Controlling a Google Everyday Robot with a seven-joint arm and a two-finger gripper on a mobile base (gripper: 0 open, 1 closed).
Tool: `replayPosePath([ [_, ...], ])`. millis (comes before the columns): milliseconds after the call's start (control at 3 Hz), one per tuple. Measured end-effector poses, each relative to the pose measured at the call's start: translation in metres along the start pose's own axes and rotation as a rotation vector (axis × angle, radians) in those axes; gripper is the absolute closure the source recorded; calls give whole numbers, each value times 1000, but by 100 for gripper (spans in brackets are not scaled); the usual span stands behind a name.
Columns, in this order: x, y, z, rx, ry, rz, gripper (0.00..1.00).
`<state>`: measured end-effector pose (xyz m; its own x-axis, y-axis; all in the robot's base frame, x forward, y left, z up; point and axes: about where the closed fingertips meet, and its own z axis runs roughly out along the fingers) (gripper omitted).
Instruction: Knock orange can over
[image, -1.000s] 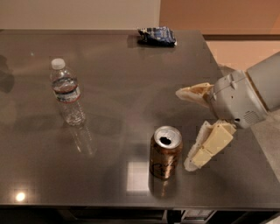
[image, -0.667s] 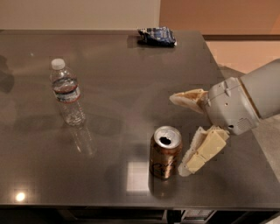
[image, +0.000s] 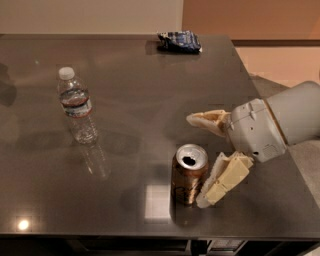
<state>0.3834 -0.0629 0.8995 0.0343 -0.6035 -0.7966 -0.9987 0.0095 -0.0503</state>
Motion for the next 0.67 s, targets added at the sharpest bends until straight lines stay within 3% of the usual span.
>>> replayPosePath([
  [667, -1, 3, 5, -20, -40, -3, 41],
])
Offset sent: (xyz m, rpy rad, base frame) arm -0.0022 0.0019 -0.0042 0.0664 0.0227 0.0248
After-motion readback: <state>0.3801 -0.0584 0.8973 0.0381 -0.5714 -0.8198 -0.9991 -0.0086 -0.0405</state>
